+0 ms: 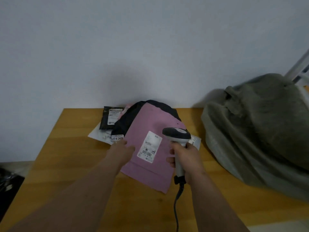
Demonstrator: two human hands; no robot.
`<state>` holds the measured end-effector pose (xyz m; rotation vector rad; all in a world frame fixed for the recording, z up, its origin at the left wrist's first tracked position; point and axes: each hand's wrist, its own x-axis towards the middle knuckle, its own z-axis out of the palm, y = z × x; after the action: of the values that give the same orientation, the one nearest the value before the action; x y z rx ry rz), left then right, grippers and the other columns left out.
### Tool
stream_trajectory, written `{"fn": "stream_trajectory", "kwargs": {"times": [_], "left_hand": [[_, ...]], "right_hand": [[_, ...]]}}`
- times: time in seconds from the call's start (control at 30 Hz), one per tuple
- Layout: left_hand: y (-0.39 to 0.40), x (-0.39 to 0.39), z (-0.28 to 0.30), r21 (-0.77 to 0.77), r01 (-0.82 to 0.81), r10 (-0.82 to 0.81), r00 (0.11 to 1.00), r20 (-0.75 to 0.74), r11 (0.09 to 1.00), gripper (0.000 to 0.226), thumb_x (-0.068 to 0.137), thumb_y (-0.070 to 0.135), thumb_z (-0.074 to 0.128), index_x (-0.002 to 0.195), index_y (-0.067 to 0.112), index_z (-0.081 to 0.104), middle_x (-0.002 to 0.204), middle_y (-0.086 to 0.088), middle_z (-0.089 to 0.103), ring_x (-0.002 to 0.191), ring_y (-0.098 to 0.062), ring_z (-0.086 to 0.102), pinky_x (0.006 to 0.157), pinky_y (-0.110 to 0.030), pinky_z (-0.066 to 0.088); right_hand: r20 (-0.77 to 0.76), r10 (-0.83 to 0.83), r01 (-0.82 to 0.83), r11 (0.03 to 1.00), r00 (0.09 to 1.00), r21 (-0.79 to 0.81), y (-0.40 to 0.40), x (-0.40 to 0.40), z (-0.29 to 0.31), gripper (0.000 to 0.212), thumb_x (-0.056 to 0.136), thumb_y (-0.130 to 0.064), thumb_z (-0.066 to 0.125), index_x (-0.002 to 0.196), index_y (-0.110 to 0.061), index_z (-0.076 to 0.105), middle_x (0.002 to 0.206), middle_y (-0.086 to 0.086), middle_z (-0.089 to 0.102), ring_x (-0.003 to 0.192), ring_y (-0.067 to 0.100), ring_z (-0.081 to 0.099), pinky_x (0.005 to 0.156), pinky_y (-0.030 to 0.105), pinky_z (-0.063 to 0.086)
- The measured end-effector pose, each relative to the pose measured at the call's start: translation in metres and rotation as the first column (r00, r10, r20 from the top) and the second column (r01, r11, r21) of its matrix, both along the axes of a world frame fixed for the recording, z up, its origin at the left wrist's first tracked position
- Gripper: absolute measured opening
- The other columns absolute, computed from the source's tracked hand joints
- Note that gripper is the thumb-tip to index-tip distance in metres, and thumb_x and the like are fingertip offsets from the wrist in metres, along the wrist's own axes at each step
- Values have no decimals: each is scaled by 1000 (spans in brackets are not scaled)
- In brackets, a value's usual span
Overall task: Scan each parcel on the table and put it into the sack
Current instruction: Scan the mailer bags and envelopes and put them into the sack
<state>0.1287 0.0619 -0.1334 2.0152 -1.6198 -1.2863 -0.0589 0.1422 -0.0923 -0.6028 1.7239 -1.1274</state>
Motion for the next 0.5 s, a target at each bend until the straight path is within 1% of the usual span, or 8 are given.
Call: {"fn": "stream_trajectory", "kwargs": {"times": [0.07, 0.2, 0.23, 0.33, 0.37, 0.43, 0.5], "left_hand": [[-13, -2, -14, 24, -29, 29, 999, 16, 999, 58, 96, 29, 53, 149, 15, 35, 151, -13, 37, 126, -31, 47, 97, -36, 44], [-37, -9, -41, 48, -68, 64, 994, 90, 997, 57, 91, 22, 59, 145, 13, 40, 145, -14, 43, 127, -33, 47, 101, -39, 43], [-42, -10, -48, 48, -54, 48, 991, 125, 997, 56, 90, 23, 59, 143, 12, 42, 144, -14, 43, 127, -33, 47, 102, -40, 43], [-52, -11, -68, 34, 12, -20, 970, 242, 999, 51, 85, 29, 56, 132, 10, 49, 140, -15, 44, 124, -35, 45, 102, -50, 43], [-54, -12, -71, 30, 22, -29, 964, 265, 999, 53, 84, 29, 57, 133, 10, 47, 142, -15, 41, 126, -35, 42, 103, -51, 41], [-56, -15, -71, 16, 14, -18, 962, 273, 1000, 62, 85, 27, 58, 142, 13, 39, 149, -13, 33, 133, -34, 36, 108, -51, 36], [-60, -18, -71, 13, -43, 38, 960, 277, 999, 67, 86, 26, 59, 147, 16, 31, 148, -12, 32, 132, -34, 38, 107, -49, 34]], "right_hand": [[45, 19, -22, 998, 999, 65, -15, -6, -12, 22, 93, -30, 66, 100, -10, 65, 93, 12, 71, 61, 19, 69, 67, 38, 59], [103, 31, -47, 985, 994, 163, -42, -18, -36, 20, 92, -25, 67, 101, -7, 66, 89, 14, 70, 62, 22, 68, 64, 37, 56], [105, 36, -55, 981, 994, 187, -48, -21, -41, 19, 92, -23, 67, 101, -6, 66, 89, 14, 70, 63, 23, 68, 65, 37, 56], [112, 53, -77, 970, 992, 231, -65, -28, -54, 16, 94, -21, 66, 99, -6, 66, 89, 15, 69, 63, 23, 66, 65, 38, 55], [112, 59, -85, 967, 992, 241, -70, -30, -58, 17, 94, -21, 65, 100, -6, 66, 89, 15, 69, 63, 23, 66, 64, 38, 55], [116, 76, -104, 959, 990, 262, -78, -31, -65, 19, 95, -22, 65, 103, -5, 65, 92, 15, 69, 64, 23, 66, 64, 38, 55], [128, 90, -122, 954, 988, 274, -83, -31, -70, 21, 95, -23, 65, 103, -4, 65, 92, 16, 68, 65, 24, 65, 66, 40, 55]]}}
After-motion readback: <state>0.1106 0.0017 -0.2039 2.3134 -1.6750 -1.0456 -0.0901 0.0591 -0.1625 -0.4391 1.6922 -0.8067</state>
